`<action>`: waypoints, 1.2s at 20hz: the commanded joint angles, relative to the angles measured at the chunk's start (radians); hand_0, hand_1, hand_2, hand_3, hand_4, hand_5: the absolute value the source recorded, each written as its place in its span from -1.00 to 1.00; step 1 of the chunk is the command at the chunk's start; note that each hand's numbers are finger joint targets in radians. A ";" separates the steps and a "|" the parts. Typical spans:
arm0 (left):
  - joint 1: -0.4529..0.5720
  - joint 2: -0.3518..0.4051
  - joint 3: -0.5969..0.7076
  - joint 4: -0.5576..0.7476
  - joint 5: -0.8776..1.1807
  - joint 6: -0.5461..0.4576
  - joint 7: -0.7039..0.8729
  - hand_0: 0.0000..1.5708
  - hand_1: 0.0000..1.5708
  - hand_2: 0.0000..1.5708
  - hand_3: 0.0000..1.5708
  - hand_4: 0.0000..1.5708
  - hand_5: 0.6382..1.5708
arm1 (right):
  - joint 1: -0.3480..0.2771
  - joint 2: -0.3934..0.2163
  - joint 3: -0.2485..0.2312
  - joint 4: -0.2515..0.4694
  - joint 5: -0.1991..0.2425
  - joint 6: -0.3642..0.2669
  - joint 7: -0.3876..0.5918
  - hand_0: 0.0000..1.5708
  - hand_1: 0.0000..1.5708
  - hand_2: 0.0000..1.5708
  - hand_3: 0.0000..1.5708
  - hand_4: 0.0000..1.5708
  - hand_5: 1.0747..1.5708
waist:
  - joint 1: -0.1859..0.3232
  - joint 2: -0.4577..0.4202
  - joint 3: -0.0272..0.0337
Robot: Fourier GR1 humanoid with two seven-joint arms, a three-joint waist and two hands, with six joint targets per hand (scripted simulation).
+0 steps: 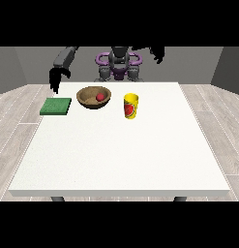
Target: Pick the cup and pour the ball into the bowl, then pick the bowl and place it on the pad
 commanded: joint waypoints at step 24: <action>0.016 0.585 0.576 0.147 0.677 -0.692 -0.101 -1.00 -1.00 -1.00 -1.00 -0.69 0.83 | -0.195 0.171 0.069 0.313 0.120 -0.183 -0.268 -1.00 -1.00 -1.00 -1.00 -1.00 1.00 | 0.016 0.154 0.0127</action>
